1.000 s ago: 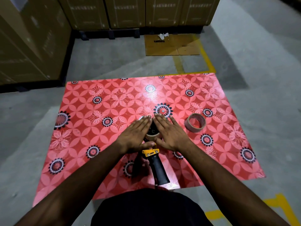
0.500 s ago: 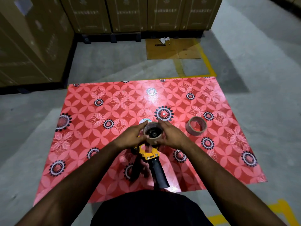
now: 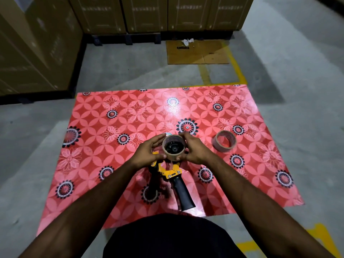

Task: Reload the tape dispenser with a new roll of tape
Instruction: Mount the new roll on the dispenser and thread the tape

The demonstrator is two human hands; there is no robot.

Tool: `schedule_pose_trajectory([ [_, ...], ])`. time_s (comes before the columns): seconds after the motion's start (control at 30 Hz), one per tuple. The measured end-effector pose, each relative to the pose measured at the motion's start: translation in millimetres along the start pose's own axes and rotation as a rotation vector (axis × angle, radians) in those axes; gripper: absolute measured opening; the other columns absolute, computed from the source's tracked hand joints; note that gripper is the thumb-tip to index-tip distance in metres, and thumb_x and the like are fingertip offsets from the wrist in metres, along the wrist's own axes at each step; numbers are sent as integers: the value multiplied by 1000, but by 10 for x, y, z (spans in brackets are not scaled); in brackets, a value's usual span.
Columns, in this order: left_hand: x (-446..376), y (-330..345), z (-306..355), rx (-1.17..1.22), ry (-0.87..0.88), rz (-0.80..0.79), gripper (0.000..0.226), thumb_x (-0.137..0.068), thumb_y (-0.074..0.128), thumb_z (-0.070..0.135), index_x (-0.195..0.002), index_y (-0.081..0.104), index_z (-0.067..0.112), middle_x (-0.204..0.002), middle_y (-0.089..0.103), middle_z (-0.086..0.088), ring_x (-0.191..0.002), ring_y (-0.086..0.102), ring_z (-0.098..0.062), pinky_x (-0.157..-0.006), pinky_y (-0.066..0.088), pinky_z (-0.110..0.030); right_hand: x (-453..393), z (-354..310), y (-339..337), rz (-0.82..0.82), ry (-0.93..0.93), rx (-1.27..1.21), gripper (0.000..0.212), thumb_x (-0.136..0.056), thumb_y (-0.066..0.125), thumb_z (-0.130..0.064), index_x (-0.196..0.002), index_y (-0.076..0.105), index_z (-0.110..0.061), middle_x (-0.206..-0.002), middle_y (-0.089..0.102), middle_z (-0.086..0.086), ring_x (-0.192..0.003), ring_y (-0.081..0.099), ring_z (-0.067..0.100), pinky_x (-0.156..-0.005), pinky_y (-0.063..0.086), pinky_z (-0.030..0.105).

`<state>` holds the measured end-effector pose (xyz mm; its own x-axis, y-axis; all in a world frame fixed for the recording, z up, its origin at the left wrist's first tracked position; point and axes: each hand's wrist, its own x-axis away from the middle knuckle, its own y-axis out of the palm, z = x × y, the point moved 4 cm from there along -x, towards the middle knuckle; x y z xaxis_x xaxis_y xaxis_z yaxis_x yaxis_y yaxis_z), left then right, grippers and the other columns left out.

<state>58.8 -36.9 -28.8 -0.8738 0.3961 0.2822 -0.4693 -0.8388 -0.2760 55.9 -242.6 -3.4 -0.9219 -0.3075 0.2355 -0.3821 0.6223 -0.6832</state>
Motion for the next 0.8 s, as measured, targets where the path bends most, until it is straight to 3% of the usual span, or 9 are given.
schedule_pose_trajectory([
  [0.17,-18,-7,10,16,-3,65,89,-68,87,-2,-145,48,15,-140,58,6,-125,55,3,-101,50,-22,28,-35,7,61,-25,-38,90,-69,90,-27,-141,39,-11,-133,58,5,-117,57,17,-96,49,29],
  [0.27,-6,6,49,-42,17,88,82,-67,88,1,-139,55,18,-130,62,9,-111,56,18,-100,46,-12,42,-29,18,84,-44,-31,87,-67,90,-24,-138,40,-13,-130,59,5,-115,59,18,-92,53,32],
  [0.37,9,-8,77,-109,42,107,83,-67,89,6,-140,54,20,-130,60,12,-110,53,23,-92,40,-1,24,-21,1,76,-40,-25,88,-66,92,-25,-137,42,-14,-130,59,4,-115,59,18,-92,54,32],
  [0.5,24,-55,149,-249,83,103,89,-66,91,21,-145,50,26,-142,57,10,-128,51,2,-105,41,-18,-31,-63,-40,54,-69,27,85,-65,91,-26,-136,46,-12,-128,61,5,-114,59,17,-89,49,26],
  [0.67,18,-44,226,-342,90,101,89,-68,90,25,-146,48,28,-142,58,6,-111,65,-15,-93,50,-24,-92,-75,-48,33,-96,118,81,-66,87,-27,-134,48,-10,-125,65,8,-112,63,23,-89,49,27],
  [0.8,-23,-67,280,-410,80,87,85,-70,88,18,-145,50,21,-141,59,2,-107,66,-25,-78,39,-2,-156,-97,-23,15,-86,180,70,-67,87,-28,-125,51,-13,-118,68,7,-106,66,23,-83,52,29],
])
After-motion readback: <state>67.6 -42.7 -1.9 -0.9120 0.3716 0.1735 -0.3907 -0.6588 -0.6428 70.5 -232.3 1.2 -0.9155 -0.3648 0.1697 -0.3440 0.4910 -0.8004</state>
